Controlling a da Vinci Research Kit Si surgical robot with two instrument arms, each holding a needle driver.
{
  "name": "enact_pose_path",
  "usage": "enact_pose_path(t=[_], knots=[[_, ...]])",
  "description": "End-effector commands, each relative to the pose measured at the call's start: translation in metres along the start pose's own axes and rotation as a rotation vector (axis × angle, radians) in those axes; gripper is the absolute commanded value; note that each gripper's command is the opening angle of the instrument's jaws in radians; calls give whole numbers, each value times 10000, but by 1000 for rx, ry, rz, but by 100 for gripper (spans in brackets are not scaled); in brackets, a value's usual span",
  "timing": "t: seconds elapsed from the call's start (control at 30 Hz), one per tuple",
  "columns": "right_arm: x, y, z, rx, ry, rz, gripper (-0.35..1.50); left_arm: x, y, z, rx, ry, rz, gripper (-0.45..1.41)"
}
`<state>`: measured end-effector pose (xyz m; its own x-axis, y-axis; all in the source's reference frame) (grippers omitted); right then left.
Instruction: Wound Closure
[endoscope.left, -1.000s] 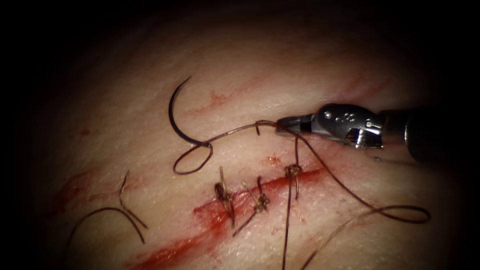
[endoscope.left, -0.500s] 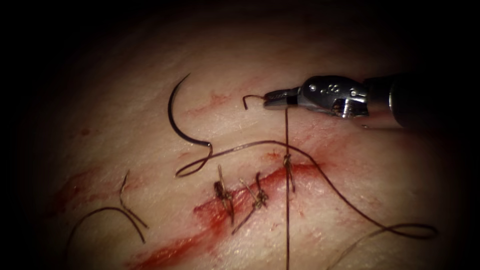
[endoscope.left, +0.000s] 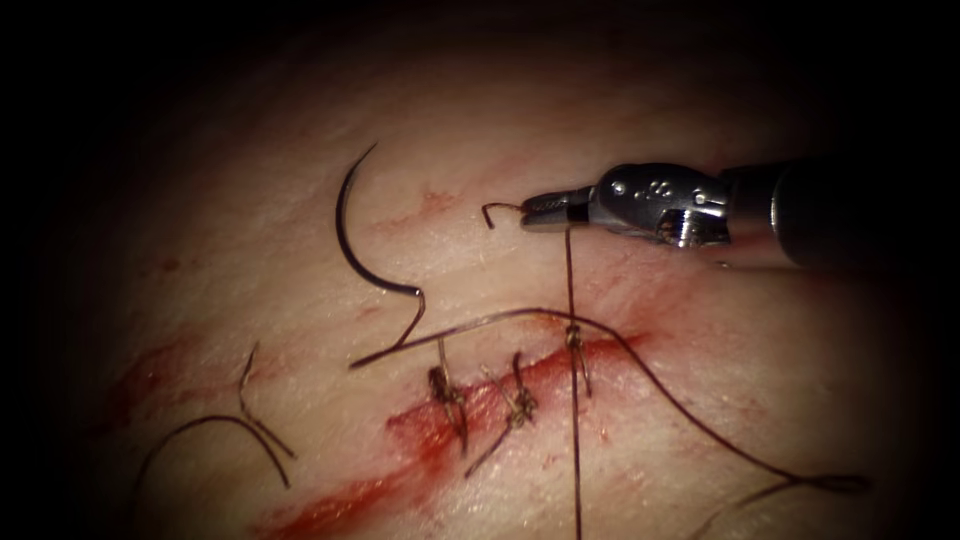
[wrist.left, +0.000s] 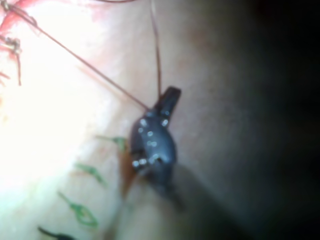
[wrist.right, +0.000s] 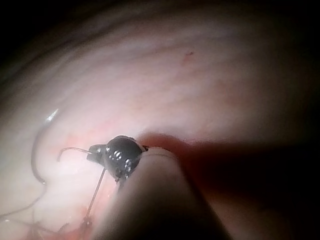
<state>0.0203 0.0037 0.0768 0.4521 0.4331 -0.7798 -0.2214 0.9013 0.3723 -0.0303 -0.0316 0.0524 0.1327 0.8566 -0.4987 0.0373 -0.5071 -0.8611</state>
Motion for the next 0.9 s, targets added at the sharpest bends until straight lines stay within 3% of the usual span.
enact_pose_path(t=[0.03,0.57,0.67,0.83,0.9], knots=[[-3,0,8,22,3,-7,-35,-14,2,4,-4,-2,-4,-45],[-2,3,9,25,-3,-11,-35,-24,8,-2,-19,-12,-10,-45],[-1,5,10,45,19,-6,-35,-12,8,-3,-21,-10,-21,-45],[-5,-3,3,115,32,-14,-35,36,7,-6,-19,16,-7,-45],[-8,-9,-3,135,36,-19,5,56,7,-7,-15,26,13,-45]])
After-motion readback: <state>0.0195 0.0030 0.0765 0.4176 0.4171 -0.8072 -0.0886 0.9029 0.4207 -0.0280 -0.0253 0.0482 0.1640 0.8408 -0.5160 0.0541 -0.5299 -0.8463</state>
